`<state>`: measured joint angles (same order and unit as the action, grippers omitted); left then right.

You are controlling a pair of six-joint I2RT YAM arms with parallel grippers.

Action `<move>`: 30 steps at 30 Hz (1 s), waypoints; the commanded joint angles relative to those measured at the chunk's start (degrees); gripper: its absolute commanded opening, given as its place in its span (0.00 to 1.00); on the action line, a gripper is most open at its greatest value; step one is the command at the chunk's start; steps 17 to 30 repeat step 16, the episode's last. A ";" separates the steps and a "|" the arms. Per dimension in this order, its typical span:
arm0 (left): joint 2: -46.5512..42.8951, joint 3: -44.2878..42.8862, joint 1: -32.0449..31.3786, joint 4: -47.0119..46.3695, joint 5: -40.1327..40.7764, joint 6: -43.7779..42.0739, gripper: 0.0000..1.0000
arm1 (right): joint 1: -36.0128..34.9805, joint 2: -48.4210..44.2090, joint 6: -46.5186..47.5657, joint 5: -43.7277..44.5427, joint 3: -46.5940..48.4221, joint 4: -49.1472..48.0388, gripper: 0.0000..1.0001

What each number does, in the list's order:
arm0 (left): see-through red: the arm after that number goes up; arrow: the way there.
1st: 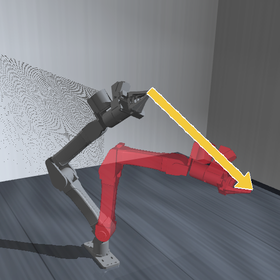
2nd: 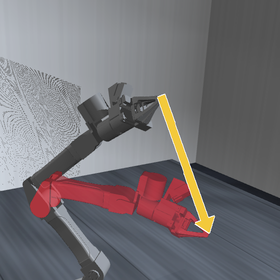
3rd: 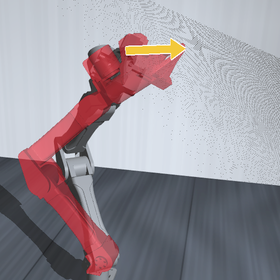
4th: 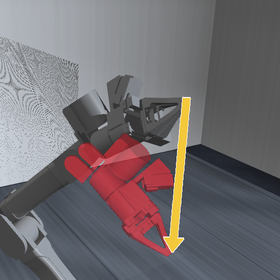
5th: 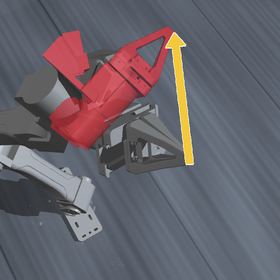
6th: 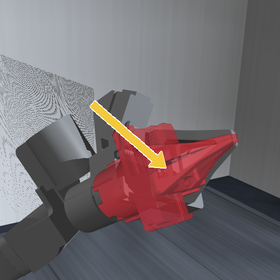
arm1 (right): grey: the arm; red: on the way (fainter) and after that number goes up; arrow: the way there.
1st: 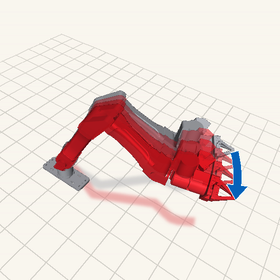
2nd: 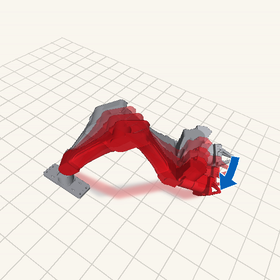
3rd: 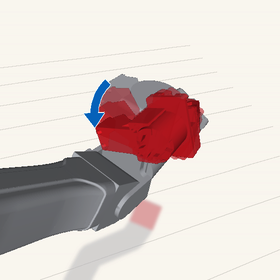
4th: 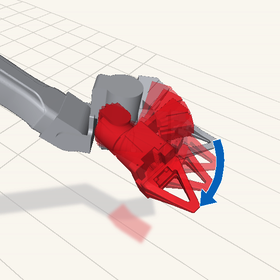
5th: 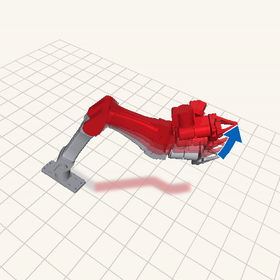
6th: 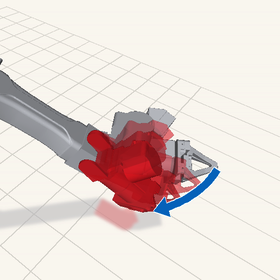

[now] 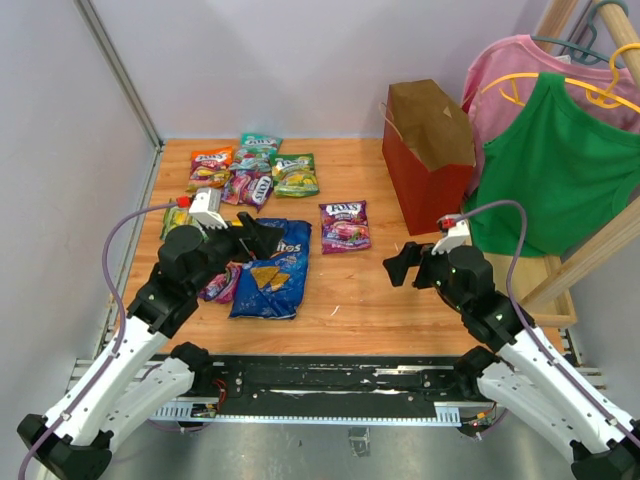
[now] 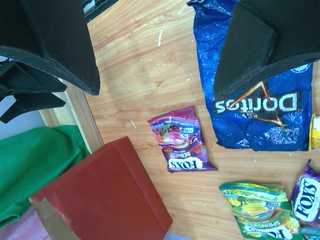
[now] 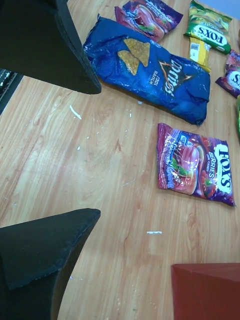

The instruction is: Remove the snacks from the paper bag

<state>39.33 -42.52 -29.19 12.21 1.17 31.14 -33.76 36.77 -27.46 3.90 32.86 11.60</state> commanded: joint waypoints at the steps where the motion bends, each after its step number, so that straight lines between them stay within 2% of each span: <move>1: -0.66 1.43 0.27 -0.17 -0.29 0.94 1.00 | 0.36 -1.05 -1.50 1.20 -1.43 1.30 0.98; 5: -0.78 2.18 0.27 -1.02 0.73 1.44 1.00 | 0.37 -0.58 -0.34 1.45 -1.88 2.89 0.98; 11: -1.12 3.14 0.27 -2.68 1.72 1.37 1.00 | 0.36 -1.37 0.13 2.24 -5.15 -0.02 0.99; 30: -0.84 3.23 0.23 -3.32 1.62 0.45 1.00 | 0.37 -2.25 0.17 1.70 -5.80 -1.71 0.98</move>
